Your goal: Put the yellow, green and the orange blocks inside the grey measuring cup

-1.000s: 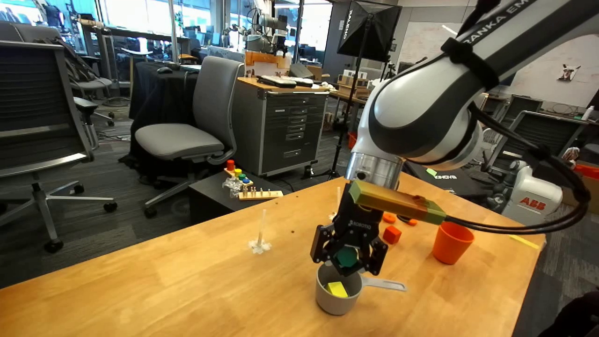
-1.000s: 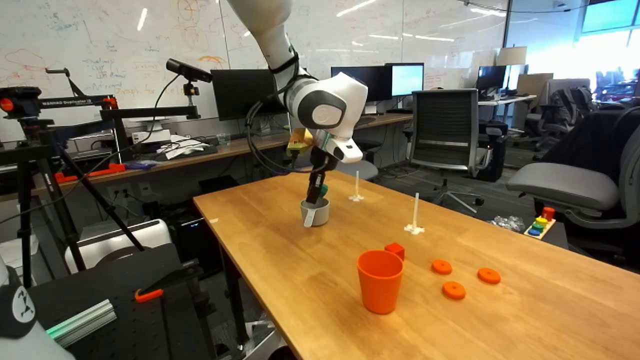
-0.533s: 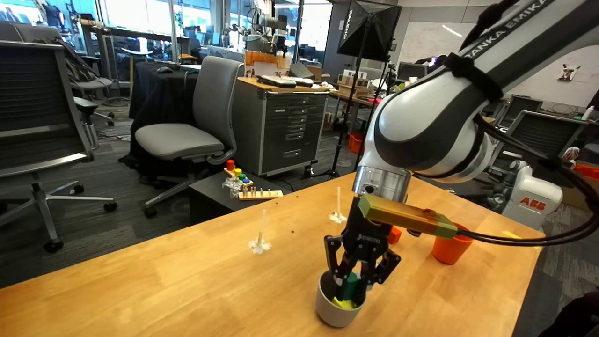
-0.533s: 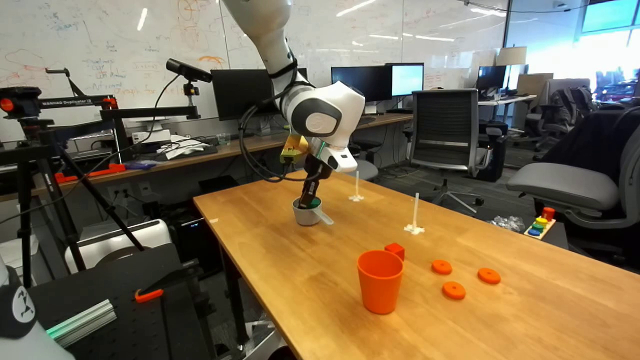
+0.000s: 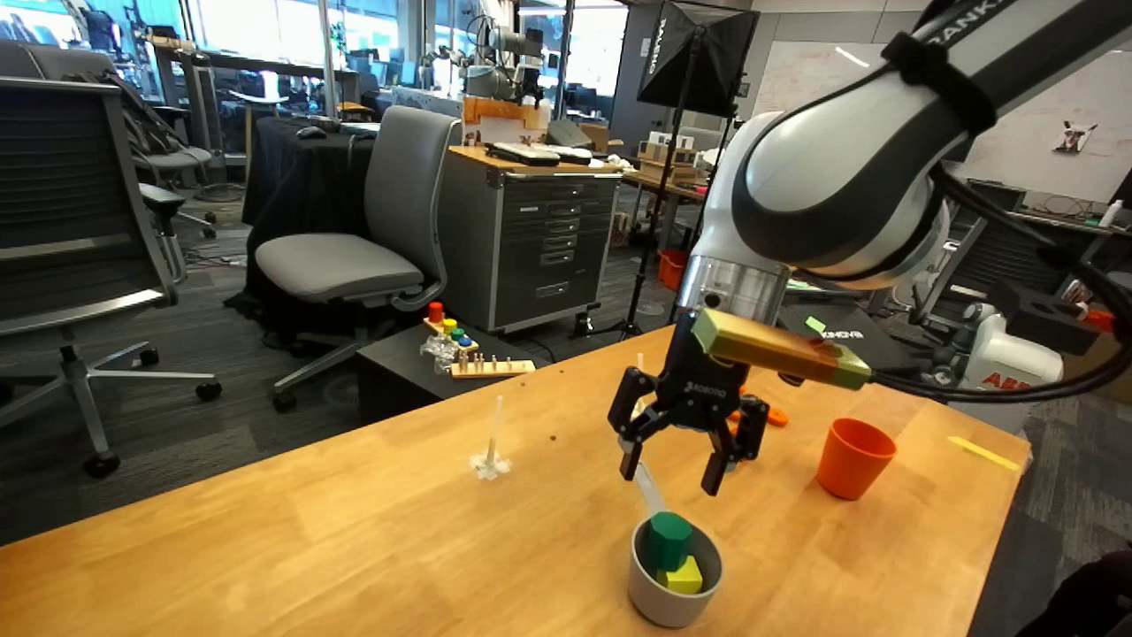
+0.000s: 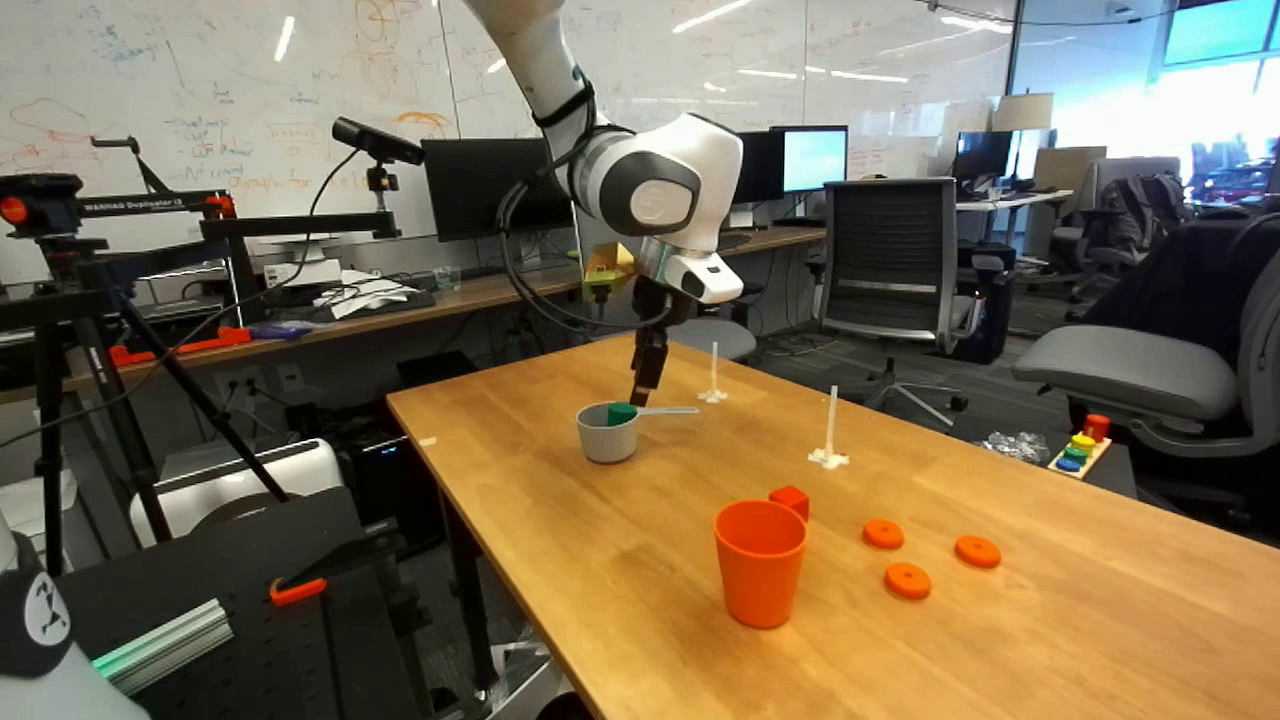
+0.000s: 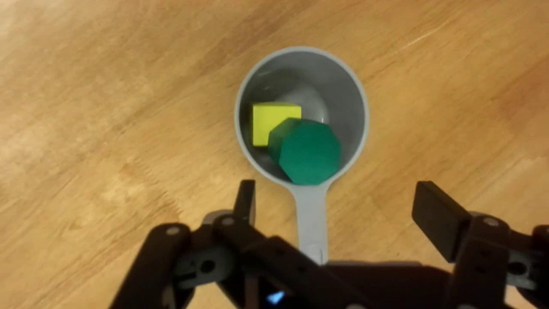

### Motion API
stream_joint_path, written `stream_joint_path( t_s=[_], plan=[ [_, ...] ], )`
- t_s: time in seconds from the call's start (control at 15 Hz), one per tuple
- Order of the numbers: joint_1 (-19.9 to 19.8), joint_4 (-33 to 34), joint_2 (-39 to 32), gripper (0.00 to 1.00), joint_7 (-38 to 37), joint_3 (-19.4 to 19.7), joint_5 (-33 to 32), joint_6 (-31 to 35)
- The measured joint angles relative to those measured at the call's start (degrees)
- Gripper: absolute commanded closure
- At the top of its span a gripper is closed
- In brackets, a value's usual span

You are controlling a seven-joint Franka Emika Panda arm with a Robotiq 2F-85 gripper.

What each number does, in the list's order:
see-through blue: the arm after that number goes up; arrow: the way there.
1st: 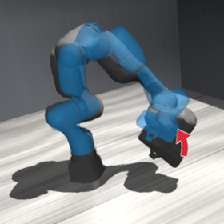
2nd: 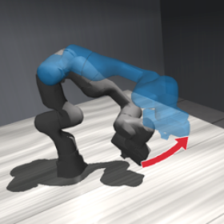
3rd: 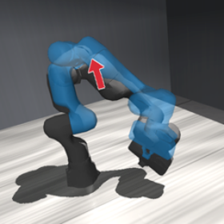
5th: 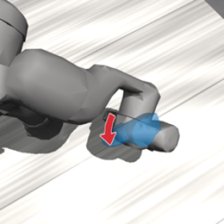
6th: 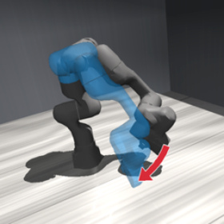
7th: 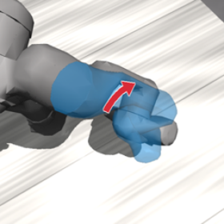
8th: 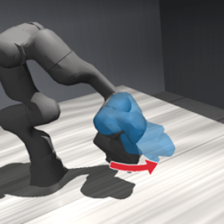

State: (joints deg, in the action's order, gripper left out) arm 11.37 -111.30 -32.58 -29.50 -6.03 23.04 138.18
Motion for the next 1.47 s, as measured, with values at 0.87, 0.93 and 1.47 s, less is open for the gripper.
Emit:
stream_joint_path(
  t_s=[0.87,0.93,1.47],
  plan=[
    [-3.1,2.1,2.1,0.0,-5.5,10.9,-9.7,2.3],
    [-3.7,3.3,0.6,0.0,-5.7,11.8,-10.7,2.3],
    [-5.8,15.0,-12.4,0.0,-4.3,12.8,-13.3,-4.6]
  ],
)
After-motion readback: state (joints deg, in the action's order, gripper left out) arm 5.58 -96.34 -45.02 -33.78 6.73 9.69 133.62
